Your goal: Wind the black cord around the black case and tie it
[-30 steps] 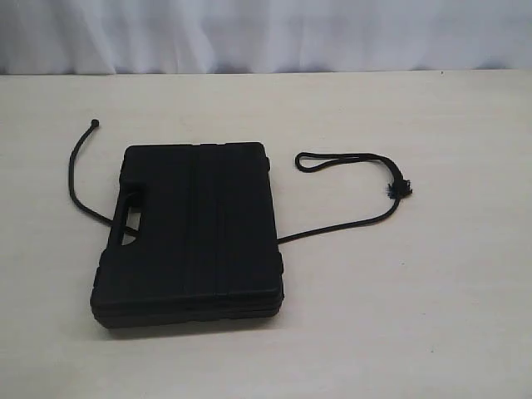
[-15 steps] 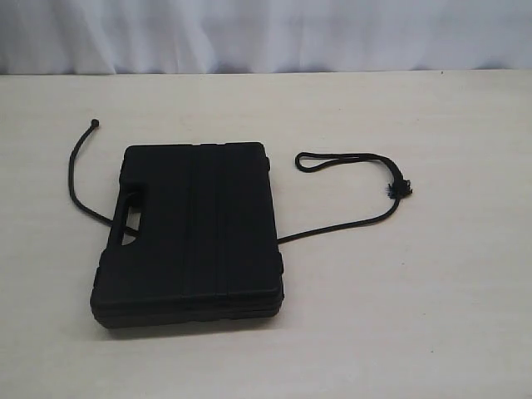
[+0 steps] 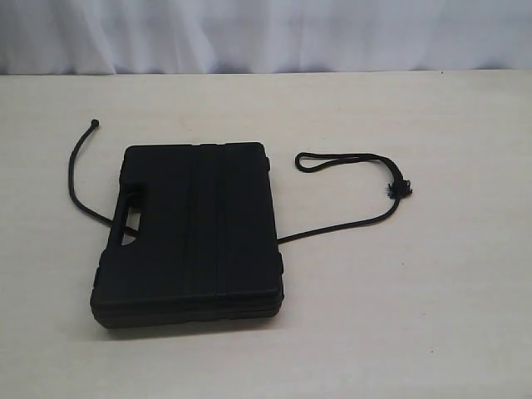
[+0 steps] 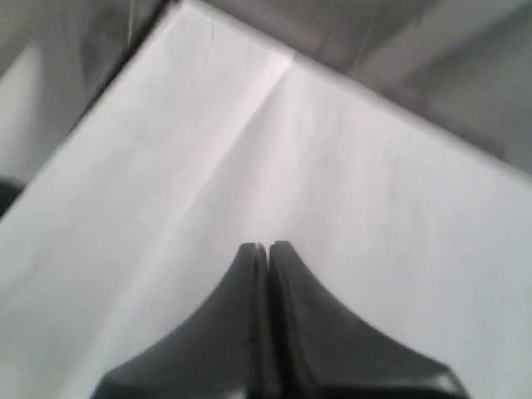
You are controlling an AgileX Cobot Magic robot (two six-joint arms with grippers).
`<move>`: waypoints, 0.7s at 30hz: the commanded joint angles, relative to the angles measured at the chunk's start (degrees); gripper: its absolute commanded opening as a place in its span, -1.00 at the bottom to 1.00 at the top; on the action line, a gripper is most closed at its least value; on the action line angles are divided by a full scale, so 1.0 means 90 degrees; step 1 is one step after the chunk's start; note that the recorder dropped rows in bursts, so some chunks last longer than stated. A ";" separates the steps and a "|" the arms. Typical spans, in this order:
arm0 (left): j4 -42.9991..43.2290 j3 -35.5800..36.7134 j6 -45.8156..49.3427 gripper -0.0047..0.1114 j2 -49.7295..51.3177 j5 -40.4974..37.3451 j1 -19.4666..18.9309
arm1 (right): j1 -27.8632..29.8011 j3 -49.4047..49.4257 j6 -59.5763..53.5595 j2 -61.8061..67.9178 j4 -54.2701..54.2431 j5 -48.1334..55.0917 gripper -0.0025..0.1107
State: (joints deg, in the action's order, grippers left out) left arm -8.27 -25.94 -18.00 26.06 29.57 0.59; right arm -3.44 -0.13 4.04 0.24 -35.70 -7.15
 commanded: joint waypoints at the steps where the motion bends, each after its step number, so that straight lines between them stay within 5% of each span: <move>1: 0.1189 -0.2040 0.0091 -0.92 0.2898 -0.4750 -0.0019 | -0.0007 0.0015 0.0025 -0.0026 0.0017 0.0344 -0.88; 4: 0.0985 -0.3102 0.1103 -0.83 0.4932 -0.6943 0.0018 | -0.0007 0.0015 0.0025 -0.0026 0.0017 0.0356 -0.88; 7: 0.0719 -0.3340 0.1585 -0.50 0.6246 -0.7731 0.0279 | -0.0007 0.0015 0.0025 -0.0026 0.0017 0.0356 -0.88; 12: 0.0636 -0.3340 0.1683 -0.22 0.7492 -0.8138 0.0625 | -0.0007 0.0015 0.0025 -0.0026 0.0017 0.0356 -0.88; 21: -0.0206 -0.3340 0.1684 -0.22 0.8420 -0.7078 0.0668 | -0.0007 0.0015 0.0025 -0.0026 0.0017 0.0356 -0.88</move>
State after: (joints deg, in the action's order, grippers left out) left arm -8.84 -55.66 -3.05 100.51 -37.38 6.10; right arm -3.44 -0.13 4.27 0.24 -35.70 -4.06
